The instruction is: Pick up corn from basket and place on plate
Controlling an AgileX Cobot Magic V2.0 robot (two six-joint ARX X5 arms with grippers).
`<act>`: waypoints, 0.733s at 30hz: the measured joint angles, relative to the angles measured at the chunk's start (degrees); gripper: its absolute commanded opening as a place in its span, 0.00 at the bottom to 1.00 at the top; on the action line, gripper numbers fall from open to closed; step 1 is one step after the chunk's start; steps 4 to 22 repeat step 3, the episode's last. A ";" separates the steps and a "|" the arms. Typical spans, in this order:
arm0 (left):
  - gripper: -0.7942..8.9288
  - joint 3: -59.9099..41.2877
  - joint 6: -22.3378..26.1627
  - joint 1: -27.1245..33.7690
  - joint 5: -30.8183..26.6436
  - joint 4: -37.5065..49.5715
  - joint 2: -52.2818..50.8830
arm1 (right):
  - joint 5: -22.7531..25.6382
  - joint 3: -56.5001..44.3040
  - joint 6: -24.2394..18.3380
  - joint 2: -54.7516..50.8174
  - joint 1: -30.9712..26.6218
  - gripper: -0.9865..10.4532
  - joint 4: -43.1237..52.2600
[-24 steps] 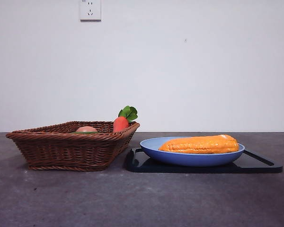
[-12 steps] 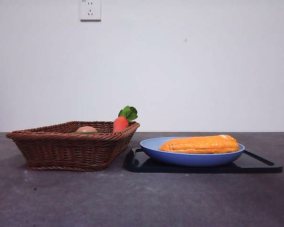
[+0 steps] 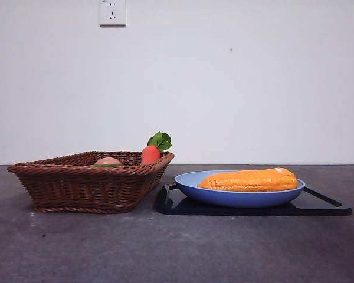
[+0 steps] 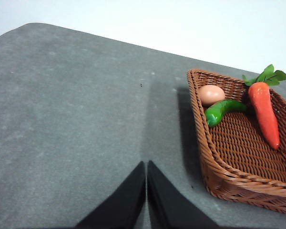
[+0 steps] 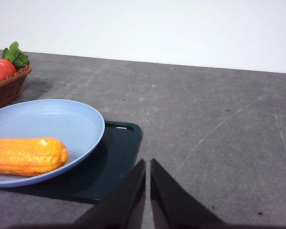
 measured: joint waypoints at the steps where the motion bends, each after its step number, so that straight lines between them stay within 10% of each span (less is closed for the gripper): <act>1: 0.09 0.00 0.00 0.00 0.00 0.00 0.00 | 0.00 0.00 0.00 0.00 0.00 0.09 -0.02; 22: 0.09 0.00 0.00 0.00 0.00 0.00 0.00 | 0.00 0.00 0.00 0.00 0.00 0.09 0.00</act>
